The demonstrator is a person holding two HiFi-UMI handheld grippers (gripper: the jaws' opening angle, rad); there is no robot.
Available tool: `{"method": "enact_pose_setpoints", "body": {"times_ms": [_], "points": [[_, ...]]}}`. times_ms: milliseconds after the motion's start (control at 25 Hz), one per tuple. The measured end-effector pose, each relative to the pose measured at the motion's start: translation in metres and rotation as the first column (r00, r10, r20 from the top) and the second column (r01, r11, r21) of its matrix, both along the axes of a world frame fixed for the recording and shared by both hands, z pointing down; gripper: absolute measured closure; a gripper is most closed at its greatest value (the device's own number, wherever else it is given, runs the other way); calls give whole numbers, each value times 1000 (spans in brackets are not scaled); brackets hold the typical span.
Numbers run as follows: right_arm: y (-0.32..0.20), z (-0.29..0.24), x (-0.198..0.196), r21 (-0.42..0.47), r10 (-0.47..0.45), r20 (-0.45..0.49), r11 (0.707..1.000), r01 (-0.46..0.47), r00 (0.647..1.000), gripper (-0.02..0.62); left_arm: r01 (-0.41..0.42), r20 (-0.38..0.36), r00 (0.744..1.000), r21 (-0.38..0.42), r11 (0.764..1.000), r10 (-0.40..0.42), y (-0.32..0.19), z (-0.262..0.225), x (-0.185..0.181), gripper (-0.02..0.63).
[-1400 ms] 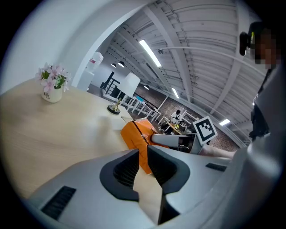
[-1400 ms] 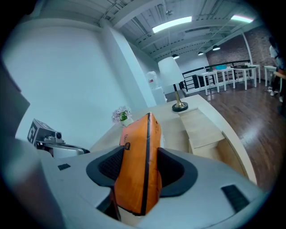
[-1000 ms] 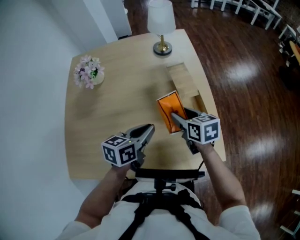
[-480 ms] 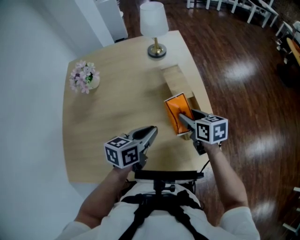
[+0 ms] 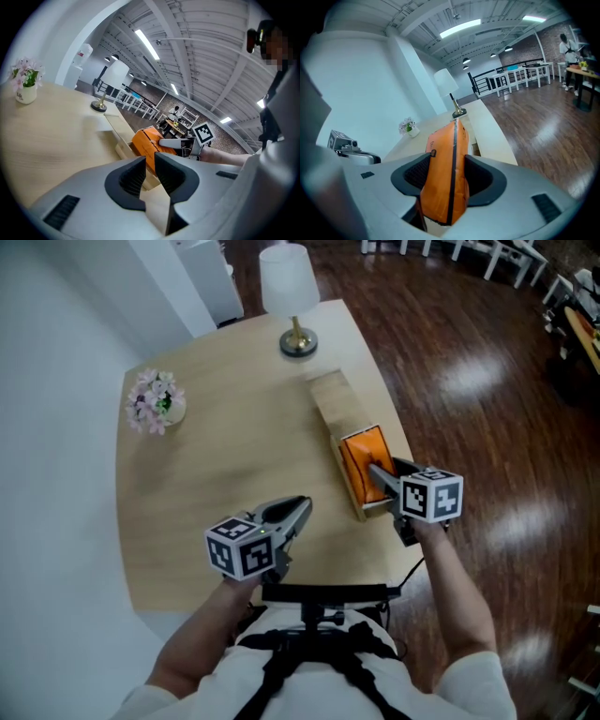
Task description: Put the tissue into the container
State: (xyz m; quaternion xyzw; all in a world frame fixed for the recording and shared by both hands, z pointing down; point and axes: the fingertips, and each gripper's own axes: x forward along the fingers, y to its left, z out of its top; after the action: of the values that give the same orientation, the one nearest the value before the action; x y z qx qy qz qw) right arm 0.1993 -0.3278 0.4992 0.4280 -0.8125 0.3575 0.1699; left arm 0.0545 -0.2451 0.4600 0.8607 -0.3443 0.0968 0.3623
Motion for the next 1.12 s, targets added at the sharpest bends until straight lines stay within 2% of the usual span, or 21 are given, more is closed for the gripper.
{"method": "enact_pose_setpoints", "body": {"times_ms": [200, 520, 760, 920, 1120], "points": [[-4, 14, 15, -27, 5, -47, 1000, -6, 999, 371, -13, -1, 1000, -11, 1000, 13, 0, 2, 9, 563], [-2, 45, 7, -114, -41, -109, 993, 29, 993, 371, -11, 4, 1000, -30, 999, 11, 0, 8, 10, 563], [-4, 65, 4, -165, -71, -184, 986, 41, 980, 362, -3, 5, 1000, -42, 999, 3, 2, 11, 8, 563], [-4, 73, 3, -161, -114, -249, 984, 75, 962, 342, 6, 7, 1000, -43, 999, -5, 4, 12, 5, 564], [-6, 74, 1, -180, -123, -236, 980, 81, 964, 337, 13, 10, 1000, -48, 999, -13, 5, 14, 2, 564]]}}
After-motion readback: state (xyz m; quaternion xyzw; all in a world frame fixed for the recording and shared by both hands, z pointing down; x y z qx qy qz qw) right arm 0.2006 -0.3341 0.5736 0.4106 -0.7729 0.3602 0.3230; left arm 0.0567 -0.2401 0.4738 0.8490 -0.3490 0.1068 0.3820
